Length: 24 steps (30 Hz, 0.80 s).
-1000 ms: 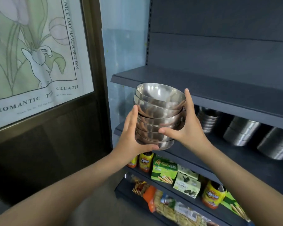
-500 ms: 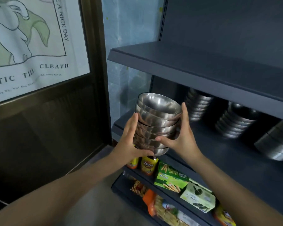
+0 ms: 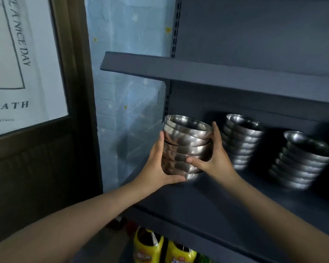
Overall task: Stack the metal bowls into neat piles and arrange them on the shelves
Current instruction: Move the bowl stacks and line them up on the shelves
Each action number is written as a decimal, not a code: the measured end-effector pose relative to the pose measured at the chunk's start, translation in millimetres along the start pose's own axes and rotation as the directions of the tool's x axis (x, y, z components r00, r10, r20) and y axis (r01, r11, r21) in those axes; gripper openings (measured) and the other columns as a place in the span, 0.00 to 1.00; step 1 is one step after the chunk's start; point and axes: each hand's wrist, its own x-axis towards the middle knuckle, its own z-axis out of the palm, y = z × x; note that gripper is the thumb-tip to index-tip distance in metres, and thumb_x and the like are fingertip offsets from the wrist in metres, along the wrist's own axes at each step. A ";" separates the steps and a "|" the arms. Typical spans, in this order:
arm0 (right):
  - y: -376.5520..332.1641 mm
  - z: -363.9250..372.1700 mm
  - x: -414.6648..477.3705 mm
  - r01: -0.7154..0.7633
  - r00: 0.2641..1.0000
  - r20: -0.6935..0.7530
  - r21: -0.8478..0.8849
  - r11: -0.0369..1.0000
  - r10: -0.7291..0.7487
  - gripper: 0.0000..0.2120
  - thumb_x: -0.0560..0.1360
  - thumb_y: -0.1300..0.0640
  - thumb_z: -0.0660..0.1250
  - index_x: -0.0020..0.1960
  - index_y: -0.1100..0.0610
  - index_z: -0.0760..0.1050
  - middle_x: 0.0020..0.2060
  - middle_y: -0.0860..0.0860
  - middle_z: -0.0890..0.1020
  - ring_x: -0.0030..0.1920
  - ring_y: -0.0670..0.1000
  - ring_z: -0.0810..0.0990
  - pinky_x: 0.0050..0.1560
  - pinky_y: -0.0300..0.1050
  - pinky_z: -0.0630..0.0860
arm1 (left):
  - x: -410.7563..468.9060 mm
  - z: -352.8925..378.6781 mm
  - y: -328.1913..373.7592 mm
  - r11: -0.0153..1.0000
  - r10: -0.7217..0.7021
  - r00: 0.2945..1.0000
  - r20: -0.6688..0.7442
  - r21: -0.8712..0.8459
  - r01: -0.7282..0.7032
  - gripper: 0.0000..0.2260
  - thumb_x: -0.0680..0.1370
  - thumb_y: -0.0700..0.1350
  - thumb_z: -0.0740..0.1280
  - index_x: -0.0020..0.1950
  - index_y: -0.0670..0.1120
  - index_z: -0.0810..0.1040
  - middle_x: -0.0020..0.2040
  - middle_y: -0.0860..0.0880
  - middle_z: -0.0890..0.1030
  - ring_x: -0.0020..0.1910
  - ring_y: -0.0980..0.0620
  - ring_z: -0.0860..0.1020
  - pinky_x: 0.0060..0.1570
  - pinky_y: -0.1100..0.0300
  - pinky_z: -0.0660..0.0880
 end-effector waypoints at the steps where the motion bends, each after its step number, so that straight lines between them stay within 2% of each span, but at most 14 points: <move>1: 4.8 2.3 8.3 -0.001 1.000 -0.015 -0.016 1.000 0.001 0.62 0.59 0.43 0.78 0.77 0.48 0.37 0.70 0.41 0.63 0.68 0.34 0.62 0.61 0.21 0.59 | 10.3 -0.6 -7.9 1.000 -0.003 1.000 0.001 -0.011 0.003 0.57 0.64 0.47 0.79 0.66 0.65 0.31 0.70 0.62 0.49 0.63 0.81 0.50 0.55 0.86 0.51; 4: 21.0 8.3 30.0 0.024 0.998 -0.054 -0.059 0.998 -0.027 0.60 0.59 0.42 0.74 0.77 0.47 0.37 0.70 0.40 0.61 0.69 0.35 0.58 0.58 0.17 0.57 | 40.3 -1.2 -30.9 0.998 0.047 0.999 0.004 -0.030 -0.047 0.57 0.64 0.48 0.78 0.63 0.69 0.29 0.72 0.59 0.49 0.69 0.67 0.51 0.63 0.74 0.53; 6: 31.7 12.5 39.0 0.044 0.996 -0.077 -0.092 0.995 -0.051 0.60 0.59 0.41 0.73 0.77 0.47 0.36 0.69 0.39 0.60 0.68 0.34 0.56 0.55 0.14 0.55 | 53.9 1.1 -46.4 0.995 0.102 0.995 0.013 -0.020 -0.102 0.57 0.64 0.49 0.78 0.62 0.69 0.29 0.73 0.58 0.49 0.71 0.64 0.50 0.67 0.67 0.53; 7: 36.3 14.6 42.6 0.057 0.994 -0.084 -0.116 0.992 -0.067 0.59 0.60 0.41 0.73 0.77 0.47 0.36 0.70 0.40 0.59 0.69 0.35 0.55 0.57 0.16 0.54 | 60.1 3.0 -53.8 0.992 0.124 0.992 0.018 -0.016 -0.124 0.57 0.63 0.50 0.78 0.62 0.69 0.28 0.73 0.59 0.49 0.71 0.63 0.50 0.68 0.65 0.53; 9: 44.0 18.9 47.0 0.063 0.994 -0.083 -0.159 0.985 -0.077 0.59 0.60 0.39 0.72 0.77 0.47 0.35 0.75 0.44 0.56 0.72 0.38 0.54 0.65 0.27 0.54 | 67.9 6.5 -66.0 0.989 0.141 0.989 0.042 -0.039 -0.139 0.57 0.63 0.52 0.78 0.62 0.70 0.27 0.71 0.62 0.48 0.72 0.64 0.49 0.69 0.64 0.53; 11: 57.3 25.4 48.7 0.067 0.990 -0.109 -0.189 0.980 -0.089 0.60 0.59 0.38 0.71 0.76 0.48 0.35 0.76 0.47 0.56 0.72 0.38 0.54 0.67 0.33 0.55 | 74.2 13.5 -84.3 0.982 0.184 0.981 0.065 -0.045 -0.181 0.57 0.64 0.52 0.77 0.62 0.68 0.26 0.70 0.64 0.48 0.71 0.66 0.48 0.68 0.65 0.53; 15: 70.0 28.9 47.0 0.090 0.981 -0.148 -0.228 0.969 -0.126 0.62 0.58 0.36 0.70 0.76 0.50 0.33 0.75 0.44 0.57 0.69 0.35 0.55 0.65 0.32 0.56 | 83.6 22.4 -103.3 0.971 0.237 0.969 0.070 -0.036 -0.235 0.58 0.60 0.58 0.78 0.58 0.71 0.25 0.76 0.62 0.45 0.74 0.62 0.49 0.73 0.58 0.55; 17: 69.8 27.9 44.4 0.095 0.981 -0.138 -0.255 0.962 -0.134 0.61 0.59 0.36 0.70 0.76 0.50 0.32 0.75 0.42 0.56 0.68 0.35 0.55 0.64 0.33 0.57 | 83.3 24.2 -103.4 0.971 0.239 0.968 0.081 -0.042 -0.236 0.60 0.58 0.61 0.77 0.59 0.70 0.24 0.76 0.61 0.47 0.74 0.62 0.51 0.73 0.58 0.57; 20: 66.8 28.0 42.2 0.098 0.984 -0.119 -0.274 0.957 -0.135 0.60 0.60 0.37 0.69 0.76 0.49 0.32 0.75 0.40 0.56 0.66 0.34 0.54 0.64 0.33 0.56 | 82.6 24.9 -105.7 0.976 0.217 0.973 0.082 -0.049 -0.214 0.63 0.60 0.58 0.77 0.66 0.62 0.22 0.77 0.59 0.51 0.73 0.60 0.56 0.73 0.57 0.59; 22: 66.4 28.3 40.3 0.101 0.983 -0.118 -0.277 0.956 -0.138 0.60 0.61 0.38 0.70 0.76 0.49 0.32 0.75 0.40 0.56 0.66 0.34 0.54 0.64 0.34 0.56 | 79.4 24.7 -104.4 0.978 0.202 0.975 0.090 -0.069 -0.196 0.64 0.56 0.61 0.77 0.65 0.64 0.22 0.76 0.59 0.55 0.73 0.59 0.60 0.72 0.55 0.61; 24: 65.3 27.3 39.7 0.095 0.984 -0.119 -0.298 0.950 -0.135 0.60 0.60 0.36 0.69 0.76 0.48 0.32 0.75 0.40 0.56 0.67 0.35 0.54 0.64 0.34 0.56 | 76.5 25.3 -103.1 0.979 0.192 0.978 0.080 -0.088 -0.185 0.63 0.60 0.58 0.78 0.65 0.64 0.23 0.76 0.59 0.55 0.73 0.59 0.60 0.71 0.58 0.60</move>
